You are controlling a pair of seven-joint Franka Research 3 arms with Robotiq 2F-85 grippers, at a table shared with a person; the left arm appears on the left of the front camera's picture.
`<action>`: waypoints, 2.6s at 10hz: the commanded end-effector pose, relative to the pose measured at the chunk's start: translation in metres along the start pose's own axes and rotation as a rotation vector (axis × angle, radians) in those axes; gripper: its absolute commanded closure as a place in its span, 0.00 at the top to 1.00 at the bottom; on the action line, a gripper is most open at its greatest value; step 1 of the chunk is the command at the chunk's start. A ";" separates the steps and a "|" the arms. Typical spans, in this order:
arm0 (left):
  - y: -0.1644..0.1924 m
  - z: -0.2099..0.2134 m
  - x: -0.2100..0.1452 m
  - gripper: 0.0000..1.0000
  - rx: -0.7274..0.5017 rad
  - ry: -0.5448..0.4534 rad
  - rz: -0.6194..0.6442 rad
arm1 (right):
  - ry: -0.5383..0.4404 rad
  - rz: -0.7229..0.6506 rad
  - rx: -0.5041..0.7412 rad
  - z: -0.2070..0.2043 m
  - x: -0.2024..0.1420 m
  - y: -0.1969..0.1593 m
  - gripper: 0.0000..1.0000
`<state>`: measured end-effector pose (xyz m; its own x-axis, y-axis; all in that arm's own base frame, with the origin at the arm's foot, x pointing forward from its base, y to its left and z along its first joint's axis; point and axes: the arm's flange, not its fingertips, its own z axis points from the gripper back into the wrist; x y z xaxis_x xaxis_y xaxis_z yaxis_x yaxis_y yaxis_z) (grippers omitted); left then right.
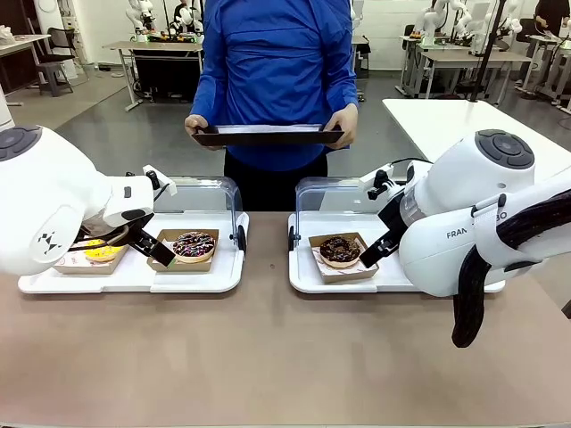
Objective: Provide the desired donut to the person.
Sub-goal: Pick up and lift the Paper togo box containing the Donut pointed at by the person.
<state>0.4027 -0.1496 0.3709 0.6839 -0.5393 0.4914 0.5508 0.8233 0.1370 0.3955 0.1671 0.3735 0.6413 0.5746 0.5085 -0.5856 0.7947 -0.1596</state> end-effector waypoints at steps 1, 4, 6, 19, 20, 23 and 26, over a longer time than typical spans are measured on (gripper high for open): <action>0.000 0.000 0.001 1.00 0.001 -0.002 0.000 | 0.000 0.000 0.000 0.000 0.000 0.000 1.00; 0.000 0.000 0.001 1.00 0.001 -0.002 0.000 | 0.000 0.000 0.000 0.000 0.000 0.000 1.00; 0.000 0.000 0.001 1.00 0.001 -0.002 0.000 | 0.000 0.000 0.000 0.000 0.000 0.000 1.00; 0.095 0.134 -0.161 1.00 -0.382 -0.335 -0.152 | -0.353 0.268 0.267 0.131 -0.141 -0.163 1.00; 0.100 0.139 -0.164 1.00 -0.393 -0.355 -0.138 | -0.388 0.264 0.275 0.136 -0.144 -0.167 1.00; 0.107 0.153 -0.171 1.00 -0.356 -0.381 -0.109 | -0.484 0.252 0.267 0.159 -0.155 -0.171 1.00; 0.111 0.163 -0.176 1.00 -0.325 -0.388 -0.105 | -0.537 0.231 0.267 0.167 -0.154 -0.170 1.00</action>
<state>0.3249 0.0995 0.4855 0.4534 -0.4636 0.7612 0.7632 0.6431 -0.0629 0.3361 -0.1042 0.4821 0.2094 0.5074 0.8359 -0.8227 0.5534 -0.1298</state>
